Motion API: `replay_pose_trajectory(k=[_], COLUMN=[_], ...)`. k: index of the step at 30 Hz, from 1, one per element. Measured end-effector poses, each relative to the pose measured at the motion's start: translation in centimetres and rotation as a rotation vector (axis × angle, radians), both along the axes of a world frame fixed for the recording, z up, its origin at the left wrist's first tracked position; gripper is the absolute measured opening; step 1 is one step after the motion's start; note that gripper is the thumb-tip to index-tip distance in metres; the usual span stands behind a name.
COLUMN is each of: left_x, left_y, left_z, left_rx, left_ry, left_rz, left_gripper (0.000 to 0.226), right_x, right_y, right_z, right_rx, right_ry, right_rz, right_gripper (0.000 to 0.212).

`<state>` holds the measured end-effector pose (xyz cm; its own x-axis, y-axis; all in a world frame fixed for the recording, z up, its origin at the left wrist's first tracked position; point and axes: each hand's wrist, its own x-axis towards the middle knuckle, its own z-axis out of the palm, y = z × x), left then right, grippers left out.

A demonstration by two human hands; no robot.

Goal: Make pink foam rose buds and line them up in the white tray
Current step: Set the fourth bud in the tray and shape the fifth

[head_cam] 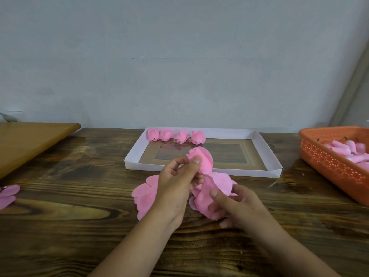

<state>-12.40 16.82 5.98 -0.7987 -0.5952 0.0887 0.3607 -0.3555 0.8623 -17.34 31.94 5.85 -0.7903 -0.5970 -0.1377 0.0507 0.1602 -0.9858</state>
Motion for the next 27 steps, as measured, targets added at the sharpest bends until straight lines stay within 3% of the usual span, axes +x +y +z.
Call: replay_pose_trajectory(k=[5, 10, 14, 17, 21, 24, 27], left_x=[0.2, 0.2, 0.2, 0.2, 0.3, 0.2, 0.3], left_y=[0.1, 0.1, 0.1, 0.2, 0.5, 0.6, 0.6], left_z=[0.2, 0.1, -0.1, -0.3, 0.0, 0.1, 0.0], left_rx=[-0.013, -0.051, -0.157, -0.238, -0.289, -0.307, -0.296], left_ry=[0.012, -0.009, -0.044, -0.043, -0.042, -0.064, -0.084], left_rz=[-0.034, -0.033, -0.028, -0.02, -0.008, -0.002, -0.006], left_gripper=[0.054, 0.053, 0.031, 0.004, 0.021, 0.011, 0.015], right_x=[0.1, 0.3, 0.4, 0.4, -0.2, -0.7, -0.6], right_y=[0.1, 0.2, 0.5, 0.6, 0.8, 0.8, 0.8], right_z=[-0.2, 0.2, 0.6, 0.5, 0.1, -0.3, -0.3], right_rx=[-0.081, -0.221, -0.29, -0.334, -0.39, -0.436, -0.43], right_ry=[-0.066, -0.002, 0.027, 0.022, 0.005, -0.067, -0.044], right_rz=[0.093, 0.076, 0.138, 0.17, 0.174, 0.161, 0.149], right_gripper=[0.046, 0.035, 0.018, 0.018, 0.022, 0.027, 0.026])
